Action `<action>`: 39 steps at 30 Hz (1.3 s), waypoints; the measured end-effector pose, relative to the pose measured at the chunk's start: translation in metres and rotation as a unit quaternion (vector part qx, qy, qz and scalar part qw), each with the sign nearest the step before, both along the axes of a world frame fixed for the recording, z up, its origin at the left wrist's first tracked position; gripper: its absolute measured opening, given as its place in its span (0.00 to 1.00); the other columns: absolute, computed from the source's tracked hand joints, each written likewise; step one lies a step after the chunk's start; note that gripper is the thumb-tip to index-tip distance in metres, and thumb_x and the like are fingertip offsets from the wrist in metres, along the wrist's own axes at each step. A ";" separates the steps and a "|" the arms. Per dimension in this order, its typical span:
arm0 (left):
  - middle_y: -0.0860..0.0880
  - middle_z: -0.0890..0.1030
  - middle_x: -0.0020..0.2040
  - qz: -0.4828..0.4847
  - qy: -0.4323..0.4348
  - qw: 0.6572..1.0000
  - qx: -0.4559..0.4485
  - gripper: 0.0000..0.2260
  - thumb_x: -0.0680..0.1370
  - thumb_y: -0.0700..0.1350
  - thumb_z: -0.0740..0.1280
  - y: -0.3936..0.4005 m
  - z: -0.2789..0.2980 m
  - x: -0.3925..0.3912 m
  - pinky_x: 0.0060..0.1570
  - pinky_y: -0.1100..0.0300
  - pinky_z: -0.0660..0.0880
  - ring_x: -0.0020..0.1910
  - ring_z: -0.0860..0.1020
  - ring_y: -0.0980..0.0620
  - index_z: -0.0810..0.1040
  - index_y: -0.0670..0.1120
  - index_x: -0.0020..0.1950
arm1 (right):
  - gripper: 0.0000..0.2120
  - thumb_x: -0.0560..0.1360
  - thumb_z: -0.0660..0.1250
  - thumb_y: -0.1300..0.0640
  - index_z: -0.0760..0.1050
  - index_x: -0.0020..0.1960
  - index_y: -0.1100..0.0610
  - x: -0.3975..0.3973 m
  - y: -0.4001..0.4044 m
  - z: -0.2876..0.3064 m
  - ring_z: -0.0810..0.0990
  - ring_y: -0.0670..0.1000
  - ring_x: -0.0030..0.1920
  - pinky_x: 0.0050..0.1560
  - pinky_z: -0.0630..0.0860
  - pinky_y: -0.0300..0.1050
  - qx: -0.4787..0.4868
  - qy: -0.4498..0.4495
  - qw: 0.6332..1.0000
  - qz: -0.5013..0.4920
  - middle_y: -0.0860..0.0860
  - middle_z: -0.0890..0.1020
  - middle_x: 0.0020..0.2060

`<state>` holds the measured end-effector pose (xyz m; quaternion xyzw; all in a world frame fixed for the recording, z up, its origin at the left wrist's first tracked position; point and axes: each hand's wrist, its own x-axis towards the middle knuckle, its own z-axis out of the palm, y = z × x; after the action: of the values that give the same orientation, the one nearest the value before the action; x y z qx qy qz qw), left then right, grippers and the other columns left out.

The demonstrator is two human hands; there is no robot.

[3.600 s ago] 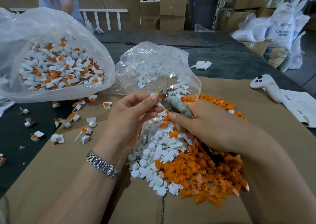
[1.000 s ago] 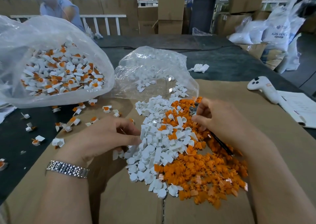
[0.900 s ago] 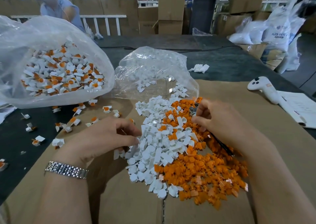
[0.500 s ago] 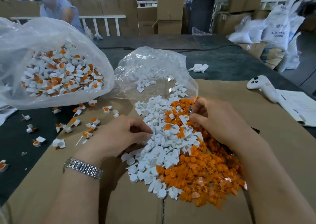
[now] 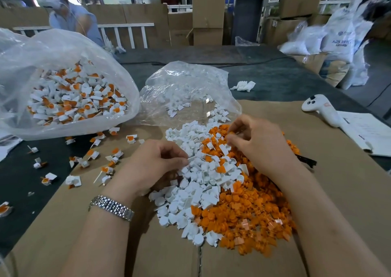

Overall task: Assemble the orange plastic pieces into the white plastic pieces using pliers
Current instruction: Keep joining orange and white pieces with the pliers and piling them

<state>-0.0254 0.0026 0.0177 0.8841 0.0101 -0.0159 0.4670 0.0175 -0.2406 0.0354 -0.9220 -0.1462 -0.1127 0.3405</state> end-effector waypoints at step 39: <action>0.32 0.85 0.47 -0.018 0.023 0.890 -0.455 0.10 0.72 0.39 0.71 -0.038 0.007 0.003 0.42 0.62 0.83 0.46 0.87 0.42 0.88 0.41 0.51 | 0.02 0.77 0.72 0.58 0.80 0.48 0.52 -0.015 0.026 -0.002 0.77 0.42 0.34 0.35 0.72 0.32 0.175 -0.027 0.977 0.119 0.44 0.82 0.39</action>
<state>-0.0228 -0.0354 0.0247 0.5738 -0.0033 -0.0471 0.8176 0.0021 -0.2149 0.0335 -0.8208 -0.2422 -0.1204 0.5032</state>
